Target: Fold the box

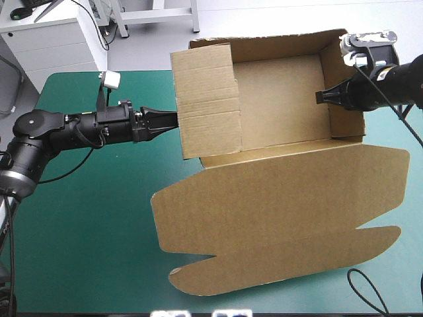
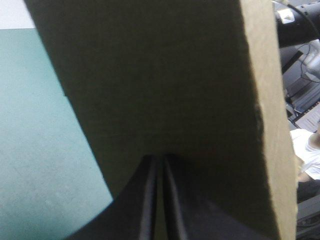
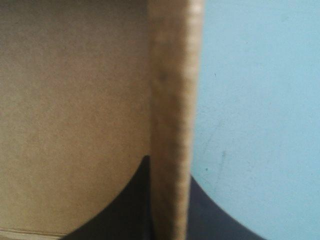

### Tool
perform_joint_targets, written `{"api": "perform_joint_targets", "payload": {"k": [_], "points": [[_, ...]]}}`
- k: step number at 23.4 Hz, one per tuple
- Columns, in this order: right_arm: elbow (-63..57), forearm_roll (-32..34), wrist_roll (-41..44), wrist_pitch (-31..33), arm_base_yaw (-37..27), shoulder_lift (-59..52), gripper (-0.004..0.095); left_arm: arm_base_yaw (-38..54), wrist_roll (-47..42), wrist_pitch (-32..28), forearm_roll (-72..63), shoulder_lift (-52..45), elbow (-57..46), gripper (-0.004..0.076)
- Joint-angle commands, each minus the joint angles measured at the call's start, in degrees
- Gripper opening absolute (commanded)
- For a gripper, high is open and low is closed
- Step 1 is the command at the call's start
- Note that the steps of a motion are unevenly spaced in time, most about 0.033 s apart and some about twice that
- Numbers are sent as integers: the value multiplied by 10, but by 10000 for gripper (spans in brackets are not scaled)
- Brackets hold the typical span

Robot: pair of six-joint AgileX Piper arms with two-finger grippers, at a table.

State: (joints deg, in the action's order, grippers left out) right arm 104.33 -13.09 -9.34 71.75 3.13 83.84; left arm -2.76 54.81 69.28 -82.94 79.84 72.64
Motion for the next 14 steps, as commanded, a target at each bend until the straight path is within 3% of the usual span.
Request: {"api": "perform_joint_targets", "payload": {"k": [1,5,7,14], "points": [[17,-24,9,-14,-5,-18,-17,-16,12,47,-85,-18,20,148],[17,-29,9,-12,-5,-18,-16,-17,15,44,-84,-18,32,428],[17,-41,9,-12,-5,-18,-16,-17,15,43,-84,-18,32,494],[17,-7,24,-18,22,-18,-15,-17,11,31,-94,-18,34,504]]}}
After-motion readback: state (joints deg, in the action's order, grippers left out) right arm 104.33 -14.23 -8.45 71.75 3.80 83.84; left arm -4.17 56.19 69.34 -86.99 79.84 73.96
